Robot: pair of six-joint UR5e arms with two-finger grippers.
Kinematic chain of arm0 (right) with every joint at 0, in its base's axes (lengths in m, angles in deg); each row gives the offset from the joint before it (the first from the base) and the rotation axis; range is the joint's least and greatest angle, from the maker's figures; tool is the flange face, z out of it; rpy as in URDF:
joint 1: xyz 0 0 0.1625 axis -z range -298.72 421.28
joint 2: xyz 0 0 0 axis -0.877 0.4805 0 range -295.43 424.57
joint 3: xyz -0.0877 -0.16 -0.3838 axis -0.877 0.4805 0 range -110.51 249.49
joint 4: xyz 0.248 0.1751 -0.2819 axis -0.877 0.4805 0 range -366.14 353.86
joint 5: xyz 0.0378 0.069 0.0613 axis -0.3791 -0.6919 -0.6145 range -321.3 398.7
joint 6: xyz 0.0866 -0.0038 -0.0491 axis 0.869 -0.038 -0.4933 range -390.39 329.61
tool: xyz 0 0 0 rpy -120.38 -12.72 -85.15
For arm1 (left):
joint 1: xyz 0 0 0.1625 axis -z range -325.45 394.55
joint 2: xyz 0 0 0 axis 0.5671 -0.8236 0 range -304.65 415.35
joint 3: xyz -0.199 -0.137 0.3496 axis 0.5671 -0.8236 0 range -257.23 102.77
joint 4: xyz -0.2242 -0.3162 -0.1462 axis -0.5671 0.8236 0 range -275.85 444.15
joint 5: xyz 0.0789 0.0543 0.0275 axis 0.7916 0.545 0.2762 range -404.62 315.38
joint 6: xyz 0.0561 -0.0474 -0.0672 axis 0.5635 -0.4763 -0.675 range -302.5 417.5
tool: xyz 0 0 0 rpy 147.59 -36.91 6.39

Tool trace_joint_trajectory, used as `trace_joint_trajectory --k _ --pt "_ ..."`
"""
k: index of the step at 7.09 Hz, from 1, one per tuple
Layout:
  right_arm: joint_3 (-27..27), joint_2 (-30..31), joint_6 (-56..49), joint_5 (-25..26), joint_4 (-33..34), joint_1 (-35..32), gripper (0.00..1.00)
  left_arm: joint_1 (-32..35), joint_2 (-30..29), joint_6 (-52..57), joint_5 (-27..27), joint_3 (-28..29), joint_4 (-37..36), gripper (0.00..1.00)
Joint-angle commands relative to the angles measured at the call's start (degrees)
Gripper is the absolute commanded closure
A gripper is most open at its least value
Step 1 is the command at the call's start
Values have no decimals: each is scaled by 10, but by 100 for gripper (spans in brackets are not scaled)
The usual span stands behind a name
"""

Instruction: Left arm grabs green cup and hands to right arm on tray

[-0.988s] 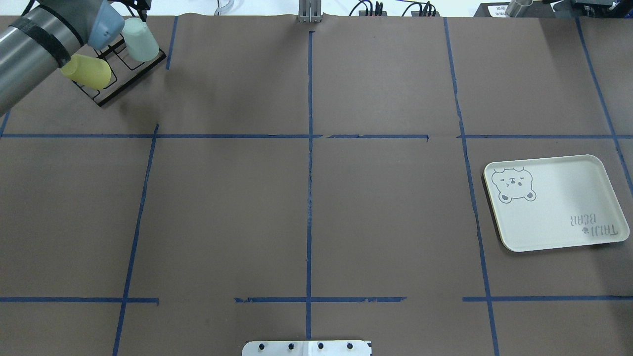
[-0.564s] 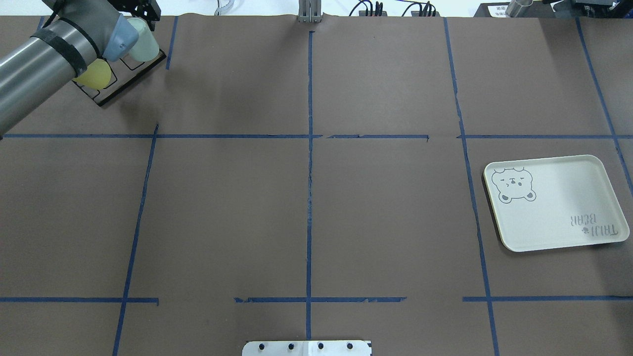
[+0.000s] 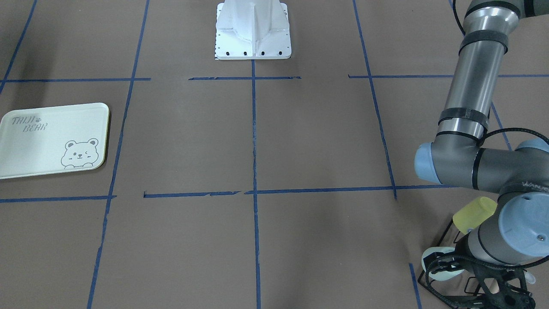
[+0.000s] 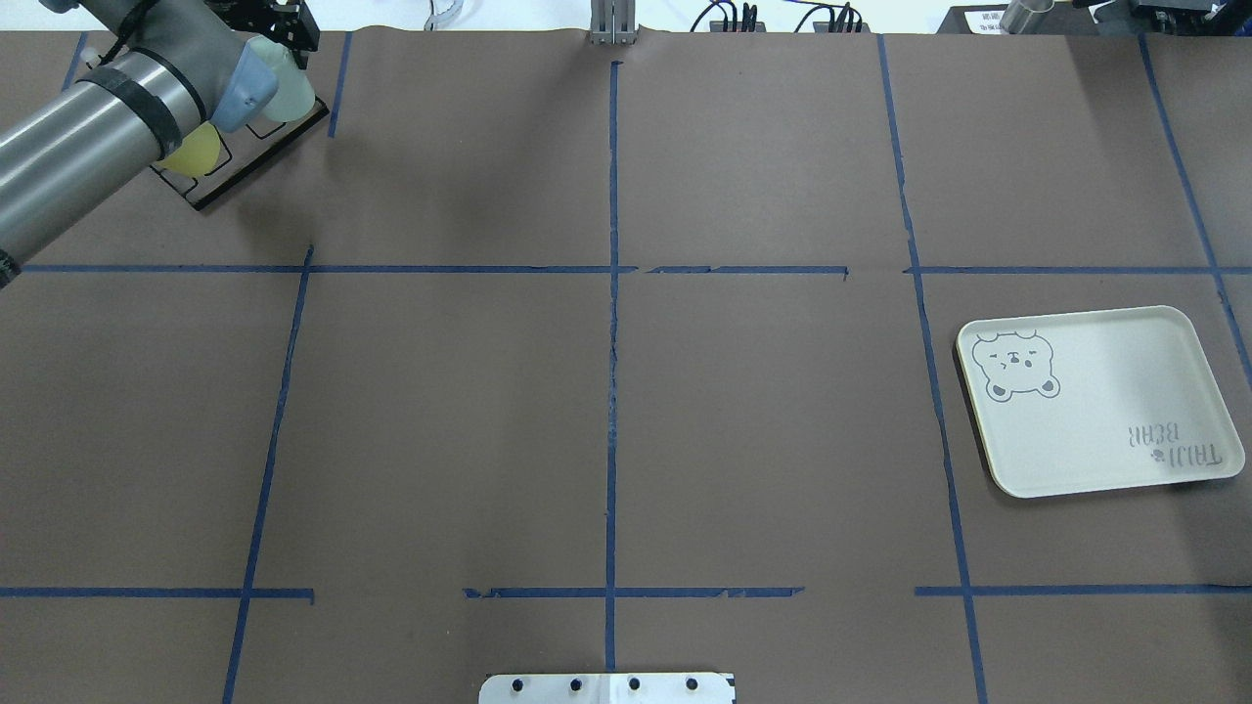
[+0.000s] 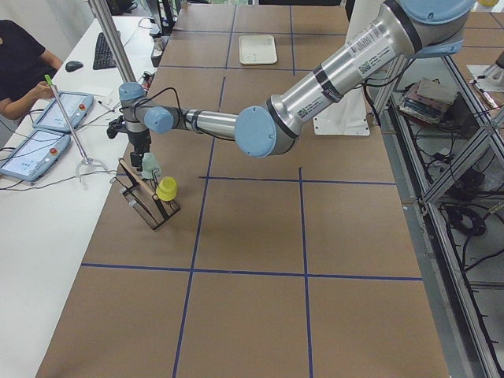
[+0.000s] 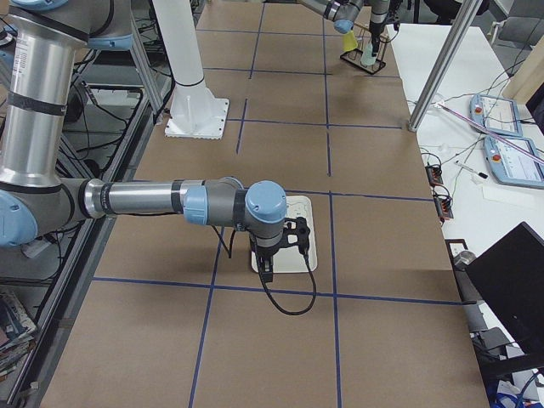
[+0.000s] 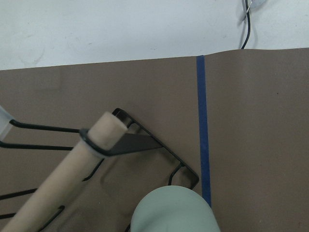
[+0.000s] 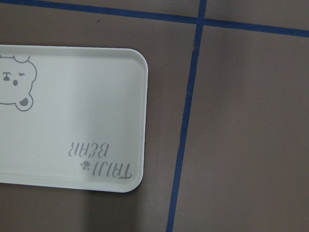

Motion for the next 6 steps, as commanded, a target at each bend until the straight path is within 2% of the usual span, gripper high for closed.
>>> trace_joint_trajectory --k 1,3,4,5,6 --pt "0 0 1 -2 0 3 0 0 -1 -1 0 5 5 45" --pt "0 0 2 -2 -1 7 0 1 -2 -9 -2 0 4 93" --pt "0 -1 2 -2 -1 8 0 10 -3 -9 -5 -33 -13 97" --pt "0 -1 2 -3 -1 13 0 25 -1 -5 -4 -83 -64 98" --pt "0 -3 2 -2 -1 14 0 46 2 -2 -4 -163 -150 98"
